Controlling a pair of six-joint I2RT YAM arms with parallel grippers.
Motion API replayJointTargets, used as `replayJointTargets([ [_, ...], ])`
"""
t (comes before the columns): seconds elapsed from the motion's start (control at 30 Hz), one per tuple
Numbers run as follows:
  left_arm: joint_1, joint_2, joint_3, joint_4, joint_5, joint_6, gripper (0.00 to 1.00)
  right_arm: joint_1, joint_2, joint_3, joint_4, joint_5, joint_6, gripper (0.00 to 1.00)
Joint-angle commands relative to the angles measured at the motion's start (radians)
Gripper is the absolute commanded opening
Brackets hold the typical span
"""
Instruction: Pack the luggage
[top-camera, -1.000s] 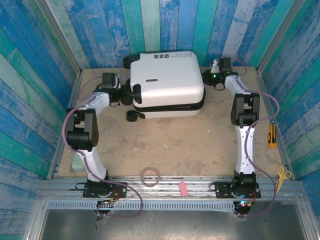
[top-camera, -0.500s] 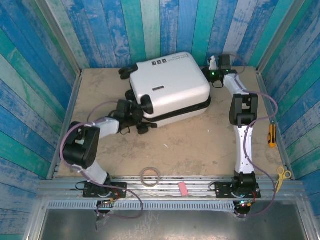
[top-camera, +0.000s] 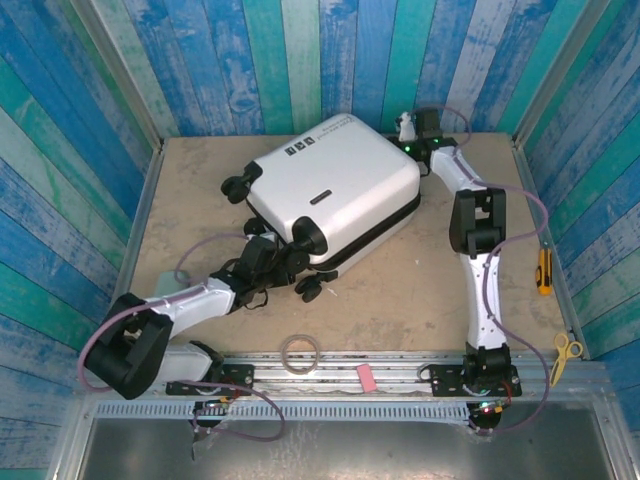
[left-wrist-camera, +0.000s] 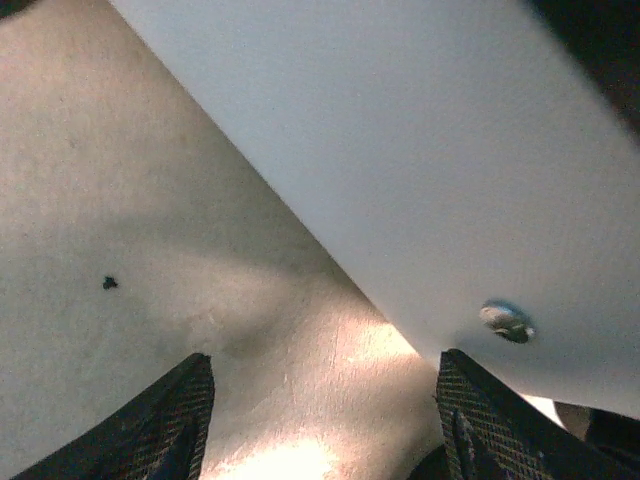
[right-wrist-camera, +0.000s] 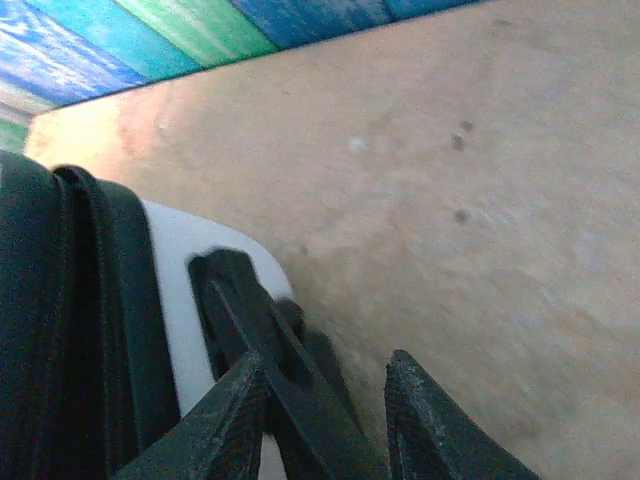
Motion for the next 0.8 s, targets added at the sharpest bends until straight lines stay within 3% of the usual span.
replayJointTargets([
  [0.0,-0.018,-0.102,0.065,0.082,-0.040,0.072,0.62,-0.070,-0.135,-0.095,-0.085,0.123,0.006,0.36],
  [0.17,-0.020,-0.157,0.070,0.028,-0.078,0.050,0.61,-0.186,-0.305,-0.308,-0.043,0.156,0.002,0.35],
  [0.3,-0.031,-0.192,0.069,0.022,-0.125,-0.002,0.55,-0.195,-0.442,-0.510,-0.041,0.143,-0.031,0.34],
  [0.5,-0.075,-0.168,0.131,-0.023,-0.186,-0.001,0.52,-0.194,-0.643,-0.925,0.159,0.166,0.034,0.24],
  [0.77,-0.171,-0.063,0.230,0.030,-0.180,0.031,0.54,-0.140,-0.572,-1.016,0.240,0.120,0.066,0.19],
])
